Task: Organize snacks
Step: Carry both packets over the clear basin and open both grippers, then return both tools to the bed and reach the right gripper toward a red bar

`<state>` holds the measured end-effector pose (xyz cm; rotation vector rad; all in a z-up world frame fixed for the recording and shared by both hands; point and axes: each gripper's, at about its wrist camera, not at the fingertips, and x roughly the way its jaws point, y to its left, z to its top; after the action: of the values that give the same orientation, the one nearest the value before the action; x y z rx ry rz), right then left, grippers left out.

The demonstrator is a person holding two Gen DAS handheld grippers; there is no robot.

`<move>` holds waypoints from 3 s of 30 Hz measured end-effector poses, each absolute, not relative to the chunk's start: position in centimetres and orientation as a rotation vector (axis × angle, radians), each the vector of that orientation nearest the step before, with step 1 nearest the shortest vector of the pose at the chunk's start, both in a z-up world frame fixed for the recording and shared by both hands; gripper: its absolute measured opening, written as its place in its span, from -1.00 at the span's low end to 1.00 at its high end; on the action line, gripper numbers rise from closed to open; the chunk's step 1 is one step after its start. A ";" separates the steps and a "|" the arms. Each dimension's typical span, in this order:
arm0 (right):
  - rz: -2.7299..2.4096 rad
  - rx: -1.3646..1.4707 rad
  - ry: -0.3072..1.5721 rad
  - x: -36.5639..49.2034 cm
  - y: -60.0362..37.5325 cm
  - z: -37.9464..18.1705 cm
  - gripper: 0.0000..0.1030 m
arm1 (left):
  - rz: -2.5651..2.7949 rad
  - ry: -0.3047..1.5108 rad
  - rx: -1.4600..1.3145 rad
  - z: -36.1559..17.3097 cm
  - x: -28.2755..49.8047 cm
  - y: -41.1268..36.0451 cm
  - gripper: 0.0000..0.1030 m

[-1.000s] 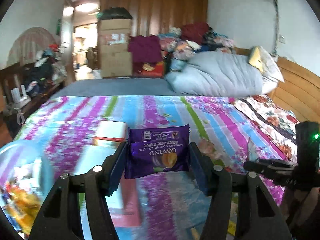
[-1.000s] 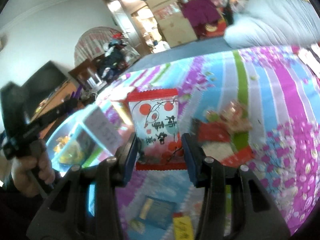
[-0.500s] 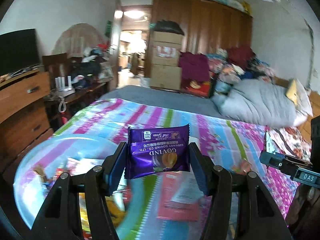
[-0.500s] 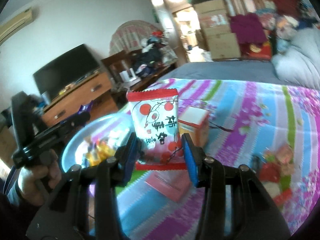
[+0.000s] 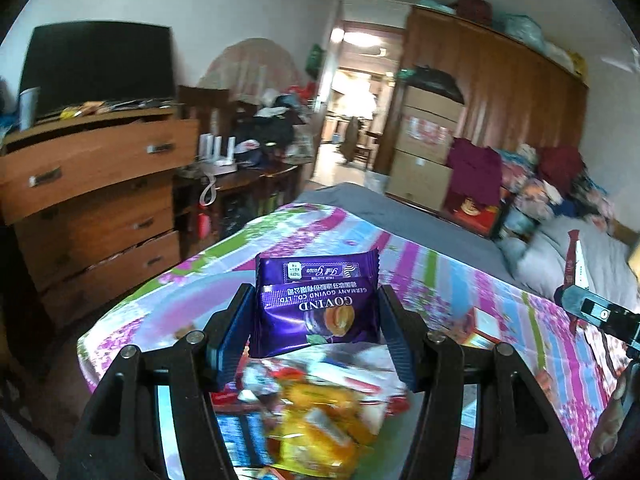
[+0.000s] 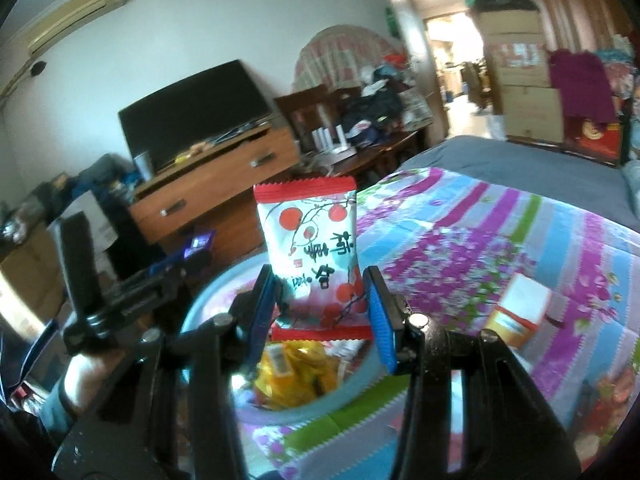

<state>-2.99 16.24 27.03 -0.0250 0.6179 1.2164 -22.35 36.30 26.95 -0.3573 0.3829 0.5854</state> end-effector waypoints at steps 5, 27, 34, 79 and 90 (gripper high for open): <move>1.258 -0.057 0.662 -3.7 20.1 26.5 -0.11 | 0.630 0.392 -0.408 25.7 -24.2 39.3 0.21; 1.293 -0.133 0.752 -5.4 26.1 24.3 -0.11 | 0.647 0.457 -0.462 22.3 -23.3 42.9 0.21; 1.298 -0.144 0.755 -5.7 26.8 24.2 -0.11 | 0.651 0.471 -0.474 21.6 -23.3 43.3 0.21; 1.298 -0.175 0.762 -6.2 27.1 22.8 0.65 | 0.679 0.514 -0.492 19.8 -21.7 43.9 0.67; 1.217 -0.138 0.652 -7.8 17.0 22.6 0.65 | 0.650 0.427 -0.484 22.3 -23.2 40.7 0.68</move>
<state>-7.80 16.95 22.60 -0.1382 0.6523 1.2171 -23.22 40.68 22.35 -0.4843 0.4272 0.6503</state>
